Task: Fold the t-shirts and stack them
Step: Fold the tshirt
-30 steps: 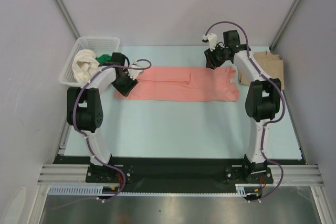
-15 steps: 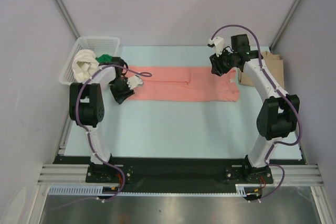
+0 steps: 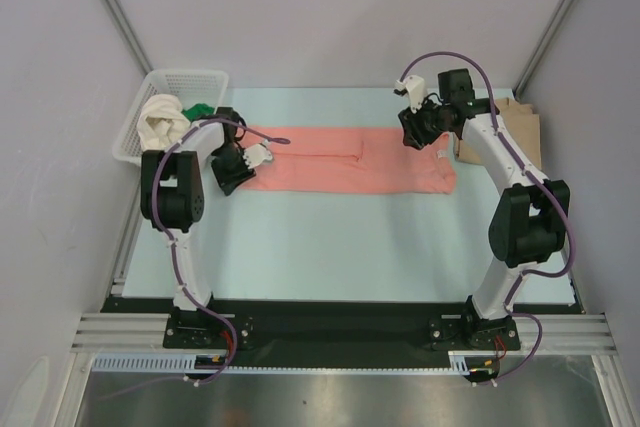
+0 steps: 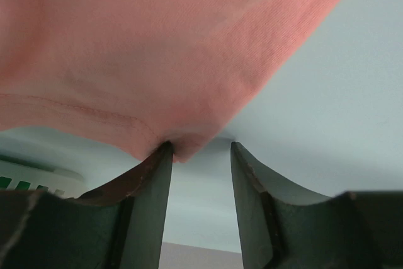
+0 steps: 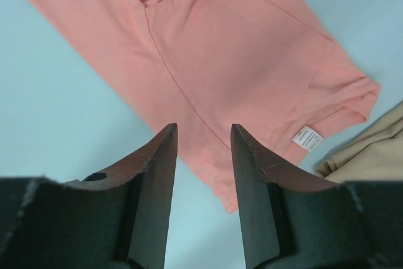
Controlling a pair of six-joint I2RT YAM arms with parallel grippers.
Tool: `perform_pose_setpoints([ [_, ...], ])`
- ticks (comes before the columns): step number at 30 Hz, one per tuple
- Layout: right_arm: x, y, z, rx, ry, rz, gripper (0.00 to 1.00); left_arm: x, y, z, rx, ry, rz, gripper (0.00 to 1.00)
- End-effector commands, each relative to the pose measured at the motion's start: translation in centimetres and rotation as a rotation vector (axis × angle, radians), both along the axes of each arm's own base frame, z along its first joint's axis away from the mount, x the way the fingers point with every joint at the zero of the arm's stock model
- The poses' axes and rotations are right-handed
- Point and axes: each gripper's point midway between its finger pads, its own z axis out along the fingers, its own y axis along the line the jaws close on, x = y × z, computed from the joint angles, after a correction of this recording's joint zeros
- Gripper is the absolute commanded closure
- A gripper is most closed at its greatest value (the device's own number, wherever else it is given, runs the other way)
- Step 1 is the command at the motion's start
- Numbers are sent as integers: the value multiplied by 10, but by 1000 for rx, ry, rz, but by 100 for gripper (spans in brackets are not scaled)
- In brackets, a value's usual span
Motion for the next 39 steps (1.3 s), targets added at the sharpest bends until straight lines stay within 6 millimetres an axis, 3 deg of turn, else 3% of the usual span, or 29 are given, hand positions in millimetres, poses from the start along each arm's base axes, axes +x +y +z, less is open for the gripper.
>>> perform_pose_setpoints([
  [1,7,3,14,-2,-47,9,56,2,8,1,22,14,-31,54],
  [3,9,2,12,-5,-45,4,56,3,13,-2,48,10,-29,63],
  [4,10,2,11,-6,-45,3,56,2,15,-4,62,14,-27,76],
  [7,9,2,8,-9,-37,1,56,3,19,-5,83,12,-18,100],
  [12,2,-1,-1,-9,-9,-10,56,-7,15,7,62,2,21,100],
  [13,2,-2,-3,-5,-4,-17,56,-19,14,4,59,23,31,100],
  [15,2,-8,-8,3,13,-36,56,-31,10,16,49,5,28,99],
  [16,3,-8,-9,13,20,-46,56,-50,10,9,51,43,27,99],
  [18,5,-11,-13,18,32,-54,56,-63,6,19,50,21,16,100],
  [22,9,-19,-23,16,56,-80,56,-114,1,16,54,73,-7,99],
  [29,23,-24,-57,10,113,-131,56,-171,-14,22,58,111,-45,100],
  [34,44,-18,-84,26,160,-170,57,-191,-27,26,56,126,-51,100],
  [35,48,-20,-100,19,188,-186,57,-194,-30,27,57,128,-62,100],
  [36,59,-19,-95,29,167,-192,57,-196,-31,27,59,132,-62,100],
  [38,67,-17,-113,23,198,-201,58,-198,-34,27,62,137,-64,100],
  [39,77,-17,-108,27,177,-203,58,-198,-35,27,62,137,-61,100],
])
